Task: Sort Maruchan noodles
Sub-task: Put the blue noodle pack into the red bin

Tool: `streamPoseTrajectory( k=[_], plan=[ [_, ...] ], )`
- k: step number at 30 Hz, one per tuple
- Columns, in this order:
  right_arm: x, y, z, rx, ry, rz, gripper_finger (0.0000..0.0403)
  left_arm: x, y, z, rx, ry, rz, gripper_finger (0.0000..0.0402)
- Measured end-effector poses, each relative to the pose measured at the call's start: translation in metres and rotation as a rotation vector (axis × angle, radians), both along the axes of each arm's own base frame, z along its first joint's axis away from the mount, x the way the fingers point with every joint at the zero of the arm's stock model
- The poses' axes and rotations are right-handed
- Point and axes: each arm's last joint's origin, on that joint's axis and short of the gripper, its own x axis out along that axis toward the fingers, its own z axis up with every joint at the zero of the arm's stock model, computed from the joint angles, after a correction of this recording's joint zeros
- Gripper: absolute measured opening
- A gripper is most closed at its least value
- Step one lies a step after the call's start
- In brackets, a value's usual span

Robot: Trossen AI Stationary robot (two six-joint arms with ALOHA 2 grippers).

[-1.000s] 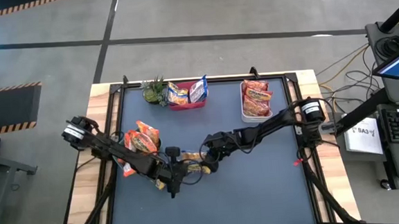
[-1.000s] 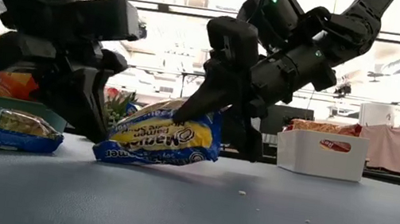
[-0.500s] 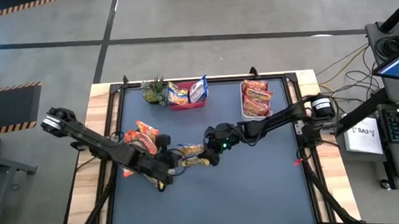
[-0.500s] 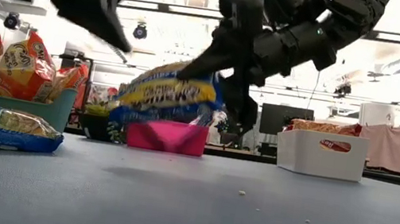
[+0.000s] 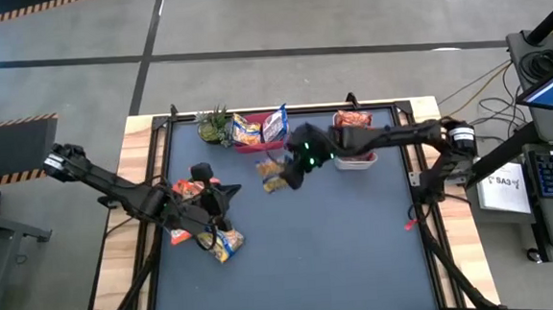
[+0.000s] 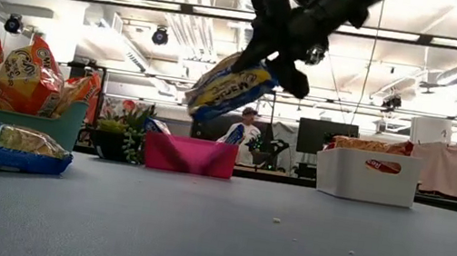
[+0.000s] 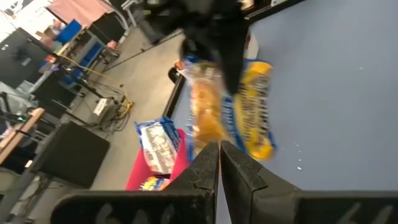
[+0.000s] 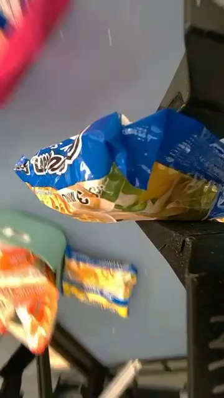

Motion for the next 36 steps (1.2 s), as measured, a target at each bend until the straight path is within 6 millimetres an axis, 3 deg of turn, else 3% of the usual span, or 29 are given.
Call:
streamPoseTrajectory(
  k=[4, 9, 14, 20, 28, 36],
  plan=[
    [0.003, -0.036, 0.028, -0.025, 0.079, -0.044, 0.0141, 0.0, 0.0, -0.001, 0.031, 0.022, 0.0, 0.0],
    [0.008, -0.086, 0.048, -0.017, 0.146, -0.13, 0.0135, -0.002, 0.001, -0.006, 0.068, 0.084, -0.002, 0.0],
    [0.02, -0.138, 0.046, 0.086, 0.145, -0.155, 0.0128, -0.003, 0.002, -0.008, 0.079, 0.107, -0.001, 0.0],
    [0.038, -0.188, 0.024, 0.178, 0.205, -0.194, 0.0128, -0.004, 0.003, -0.009, 0.097, 0.118, 0.01, 0.0],
    [0.044, -0.22, -0.003, 0.239, 0.283, -0.226, 0.0128, -0.004, 0.003, -0.009, 0.095, 0.117, 0.01, 0.0],
    [0.046, -0.222, -0.008, 0.198, 0.277, -0.189, 0.0163, -0.004, 0.003, -0.009, 0.094, 0.119, 0.011, 0.0]
  ],
)
